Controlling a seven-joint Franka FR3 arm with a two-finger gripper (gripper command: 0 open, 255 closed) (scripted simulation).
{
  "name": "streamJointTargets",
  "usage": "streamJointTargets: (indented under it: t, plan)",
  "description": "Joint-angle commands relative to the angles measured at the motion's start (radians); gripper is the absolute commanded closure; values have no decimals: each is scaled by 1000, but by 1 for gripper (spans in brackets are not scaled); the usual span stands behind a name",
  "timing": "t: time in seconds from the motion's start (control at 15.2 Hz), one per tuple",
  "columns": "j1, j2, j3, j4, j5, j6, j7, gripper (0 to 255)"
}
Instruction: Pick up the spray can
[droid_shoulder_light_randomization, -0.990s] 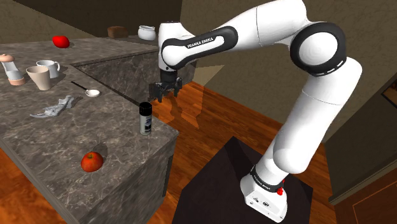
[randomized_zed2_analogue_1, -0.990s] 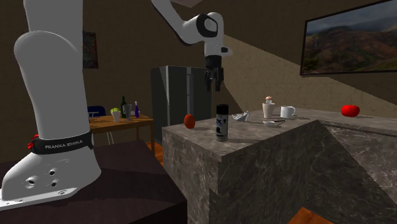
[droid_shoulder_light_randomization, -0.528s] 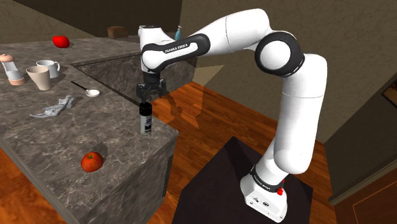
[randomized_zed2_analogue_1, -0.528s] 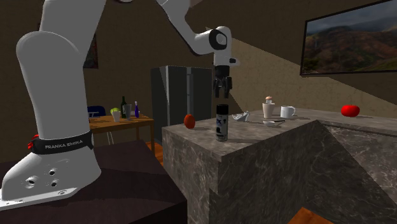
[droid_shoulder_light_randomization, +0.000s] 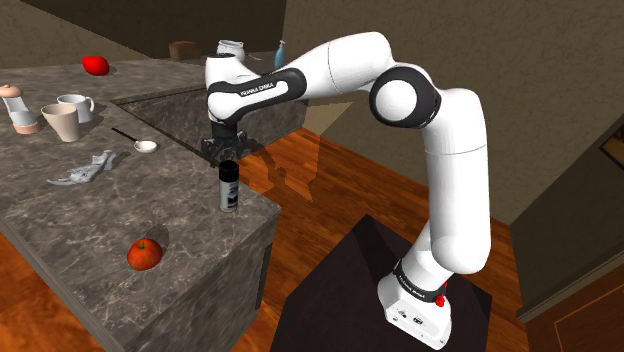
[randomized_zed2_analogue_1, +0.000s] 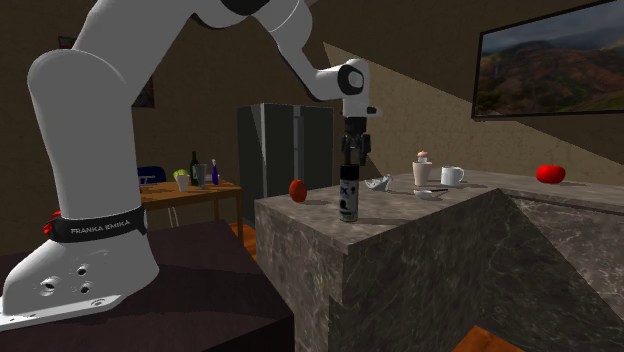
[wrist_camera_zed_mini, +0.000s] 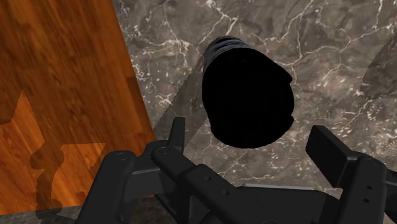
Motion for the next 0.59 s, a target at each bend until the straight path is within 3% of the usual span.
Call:
streamJointTargets:
  t: [0.0, 0.26, 0.33, 0.53]
  plan:
    - [0, 14, -1, -5, -2, 20, 1, 0]
    - [1, 31, -3, -14, -4, 46, 3, 0]
    - [1, 30, -3, -16, -4, 46, 3, 255]
    - [1, 30, -3, -16, -4, 46, 3, 255]
